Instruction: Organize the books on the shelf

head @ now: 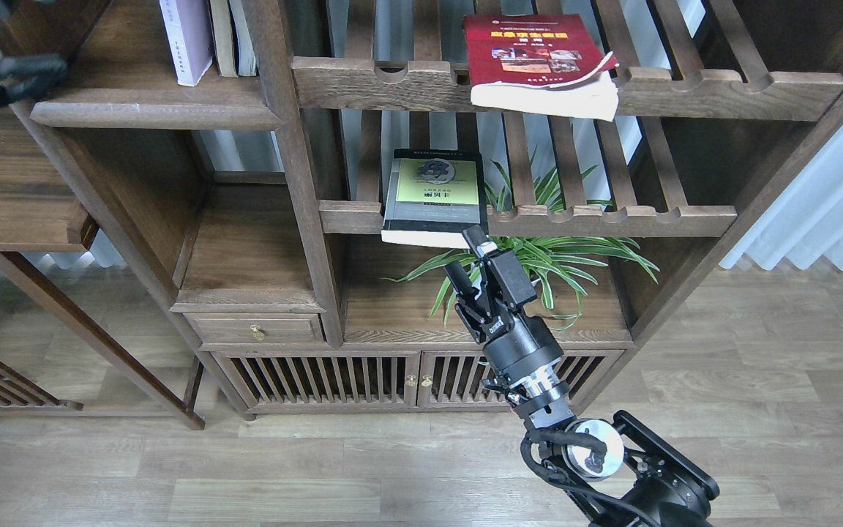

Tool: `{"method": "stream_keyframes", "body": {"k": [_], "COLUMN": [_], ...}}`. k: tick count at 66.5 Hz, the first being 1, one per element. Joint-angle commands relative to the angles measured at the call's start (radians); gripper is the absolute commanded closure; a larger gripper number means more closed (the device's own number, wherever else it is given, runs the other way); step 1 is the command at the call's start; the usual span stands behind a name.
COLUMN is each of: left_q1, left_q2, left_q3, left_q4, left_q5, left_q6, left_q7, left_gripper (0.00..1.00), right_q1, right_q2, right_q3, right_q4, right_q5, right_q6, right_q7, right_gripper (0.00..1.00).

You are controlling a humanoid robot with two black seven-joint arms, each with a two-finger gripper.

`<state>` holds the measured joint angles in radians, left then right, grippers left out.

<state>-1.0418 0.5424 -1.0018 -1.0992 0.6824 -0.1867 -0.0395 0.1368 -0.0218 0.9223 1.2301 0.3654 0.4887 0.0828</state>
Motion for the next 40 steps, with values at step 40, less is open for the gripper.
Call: {"method": "stream_keyframes", "body": {"k": [40], "left_q1": [0.743], "left_q2": [0.174], "left_q3": [-0.469], "left_q4": [-0.090], "left_q5": [-0.448], "left_q6": [-0.302], "left_q7": [0.147], "left_gripper": [0.00], "right_q1": [0.087], "right_q2": [0.022], "right_q3": [0.023], "right_q4": [0.157], "right_q5": [-0.092], "right_q6": [-0.151], "right_q7": [0.026], "right_gripper": [0.00]}}
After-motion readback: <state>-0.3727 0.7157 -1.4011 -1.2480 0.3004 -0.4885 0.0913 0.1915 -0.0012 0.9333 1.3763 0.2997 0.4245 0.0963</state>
